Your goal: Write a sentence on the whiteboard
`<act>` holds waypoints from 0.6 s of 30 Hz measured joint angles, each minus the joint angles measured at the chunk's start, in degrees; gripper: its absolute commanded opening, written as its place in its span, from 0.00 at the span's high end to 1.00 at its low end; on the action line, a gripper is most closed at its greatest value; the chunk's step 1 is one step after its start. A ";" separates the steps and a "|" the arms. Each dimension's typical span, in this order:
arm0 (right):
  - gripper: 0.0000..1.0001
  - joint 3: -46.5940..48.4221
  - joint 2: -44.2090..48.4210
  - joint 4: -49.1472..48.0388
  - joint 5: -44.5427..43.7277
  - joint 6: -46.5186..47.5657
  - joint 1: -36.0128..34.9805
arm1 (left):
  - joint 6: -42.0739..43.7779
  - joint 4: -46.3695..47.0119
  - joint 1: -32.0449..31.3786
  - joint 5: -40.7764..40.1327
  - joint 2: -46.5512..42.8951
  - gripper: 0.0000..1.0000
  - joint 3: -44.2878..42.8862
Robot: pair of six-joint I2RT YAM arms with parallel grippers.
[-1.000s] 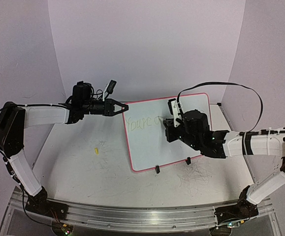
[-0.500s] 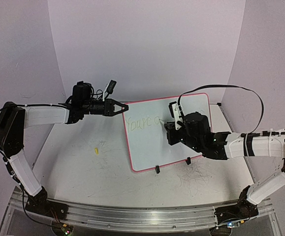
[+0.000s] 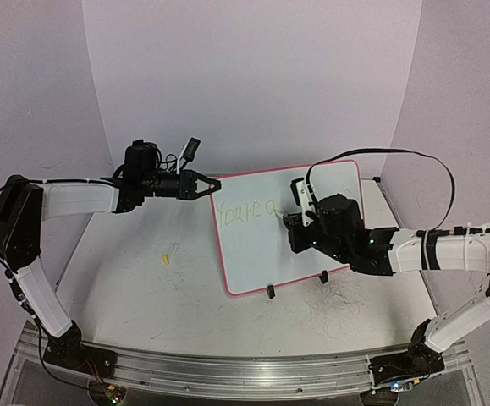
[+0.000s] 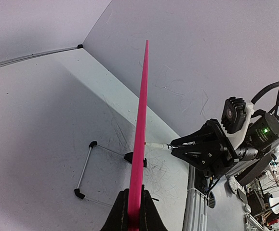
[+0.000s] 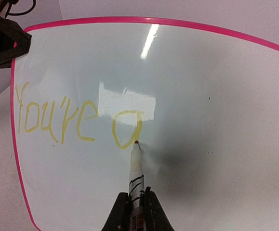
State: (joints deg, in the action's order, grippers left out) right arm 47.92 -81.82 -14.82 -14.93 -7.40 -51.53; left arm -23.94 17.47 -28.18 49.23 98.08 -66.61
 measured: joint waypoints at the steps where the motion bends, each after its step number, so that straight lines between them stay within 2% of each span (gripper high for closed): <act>1: 1.00 0.00 0.03 0.05 0.04 -0.03 0.00 | 0.00 0.00 0.00 0.00 0.00 1.00 0.00; 18: 1.00 2.53 2.69 1.66 0.58 -0.15 0.65 | 0.02 0.06 -0.02 0.11 0.00 1.00 0.00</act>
State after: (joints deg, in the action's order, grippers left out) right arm 50.45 -79.13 -13.16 -14.35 -7.54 -50.87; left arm -23.92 17.54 -28.21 49.34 98.08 -66.61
